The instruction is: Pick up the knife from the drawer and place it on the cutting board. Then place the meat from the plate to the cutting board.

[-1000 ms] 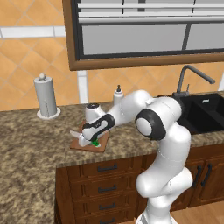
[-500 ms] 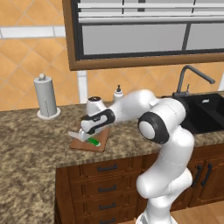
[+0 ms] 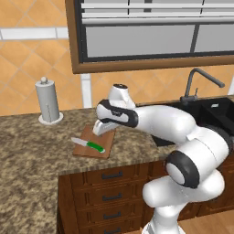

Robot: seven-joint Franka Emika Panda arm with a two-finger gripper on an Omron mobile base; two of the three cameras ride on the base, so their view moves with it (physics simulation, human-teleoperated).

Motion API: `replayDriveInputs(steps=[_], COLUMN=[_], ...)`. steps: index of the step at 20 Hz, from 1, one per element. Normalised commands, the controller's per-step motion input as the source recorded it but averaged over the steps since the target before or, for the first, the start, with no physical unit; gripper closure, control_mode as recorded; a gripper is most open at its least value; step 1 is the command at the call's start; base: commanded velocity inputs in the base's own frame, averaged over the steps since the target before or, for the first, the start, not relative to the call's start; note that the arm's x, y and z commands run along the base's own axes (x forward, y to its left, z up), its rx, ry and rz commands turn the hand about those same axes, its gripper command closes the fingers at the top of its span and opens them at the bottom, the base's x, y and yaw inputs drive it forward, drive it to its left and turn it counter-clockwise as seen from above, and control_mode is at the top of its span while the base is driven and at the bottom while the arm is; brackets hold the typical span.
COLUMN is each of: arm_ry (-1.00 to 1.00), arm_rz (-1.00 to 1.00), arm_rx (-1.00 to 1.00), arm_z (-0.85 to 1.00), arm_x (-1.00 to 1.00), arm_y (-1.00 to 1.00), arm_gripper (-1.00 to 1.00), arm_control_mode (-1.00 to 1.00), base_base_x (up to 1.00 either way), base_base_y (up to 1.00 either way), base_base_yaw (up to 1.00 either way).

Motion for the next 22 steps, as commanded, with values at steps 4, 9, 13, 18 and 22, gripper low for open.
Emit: replayDriveInputs(steps=[4,9,13,18,22], arm_ry=[0.06,0.07,0.0,-0.06,-0.11], arm_rz=[-0.09,-0.17,-0.25,-0.18,-0.31], arm_rx=[-0.2,-0.11,0.0,0.01,0.09], arm_z=[1.0,0.92,0.39,0.25,0.0], arm_x=[-0.62,-0.73,-0.63,-0.43,-0.73], arm_y=[-0.61,-0.27,-0.09,-0.12,-0.21], arm_gripper=[-1.0,-1.0,-1.0,-1.0,-1.0], arm_control_mode=[-1.0,-1.0,-1.0,-1.0,-1.0], base_base_x=[0.0,0.0,0.0,0.0,0.0], base_base_y=[0.0,0.0,0.0,0.0,0.0], base_base_yaw=[0.0,0.0,0.0,0.0,0.0])
